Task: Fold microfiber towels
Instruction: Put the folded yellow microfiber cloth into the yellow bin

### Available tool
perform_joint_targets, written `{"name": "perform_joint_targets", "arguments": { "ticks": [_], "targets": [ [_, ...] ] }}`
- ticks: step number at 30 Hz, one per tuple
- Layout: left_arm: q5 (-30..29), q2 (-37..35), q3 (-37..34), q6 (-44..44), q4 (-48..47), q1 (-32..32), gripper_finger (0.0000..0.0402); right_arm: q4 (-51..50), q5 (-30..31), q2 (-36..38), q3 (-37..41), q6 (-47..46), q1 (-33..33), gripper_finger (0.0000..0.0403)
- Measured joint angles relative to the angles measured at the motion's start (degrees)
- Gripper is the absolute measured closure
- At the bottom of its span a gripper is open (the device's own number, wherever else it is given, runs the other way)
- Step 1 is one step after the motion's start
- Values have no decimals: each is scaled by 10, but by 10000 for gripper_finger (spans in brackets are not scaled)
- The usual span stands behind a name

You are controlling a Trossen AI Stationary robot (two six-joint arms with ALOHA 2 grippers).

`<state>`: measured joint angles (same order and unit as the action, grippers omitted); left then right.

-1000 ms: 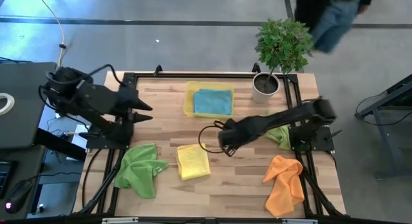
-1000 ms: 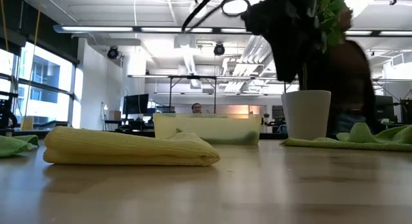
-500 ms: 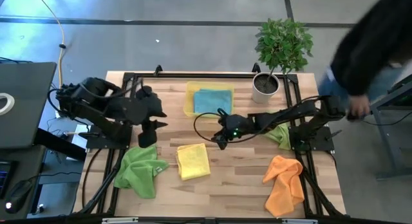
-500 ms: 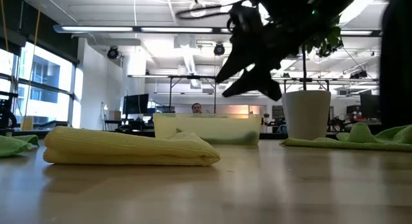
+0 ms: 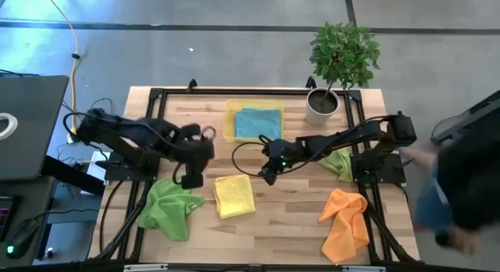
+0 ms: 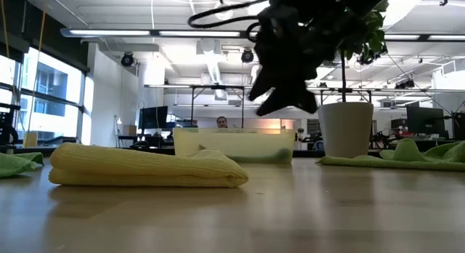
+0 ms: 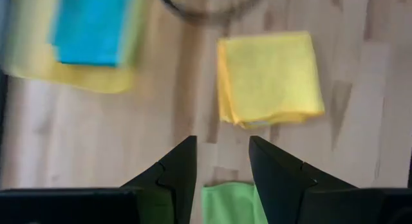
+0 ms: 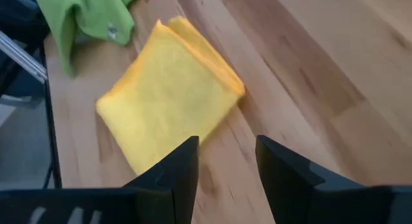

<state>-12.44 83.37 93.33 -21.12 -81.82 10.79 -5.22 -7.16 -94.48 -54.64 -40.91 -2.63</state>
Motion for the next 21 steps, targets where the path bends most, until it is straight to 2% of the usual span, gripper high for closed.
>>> {"name": "perform_joint_targets", "arguments": {
  "ticks": [9, 15, 19, 21],
  "targets": [
    [126, -17, -239, 78, 295, -18, 271, -58, 2, 21, 0, -26, -24, 257],
    [169, -5, -366, 39, 500, -54, 270, -104, 5, 36, 1, -28, -40, 257],
    [169, 13, -401, 33, 554, -77, 254, -142, 5, 41, 1, -28, -42, 257],
    [169, 26, -411, 36, 540, -88, 239, -167, 5, 43, 1, -28, -42, 257]
  ]
}}
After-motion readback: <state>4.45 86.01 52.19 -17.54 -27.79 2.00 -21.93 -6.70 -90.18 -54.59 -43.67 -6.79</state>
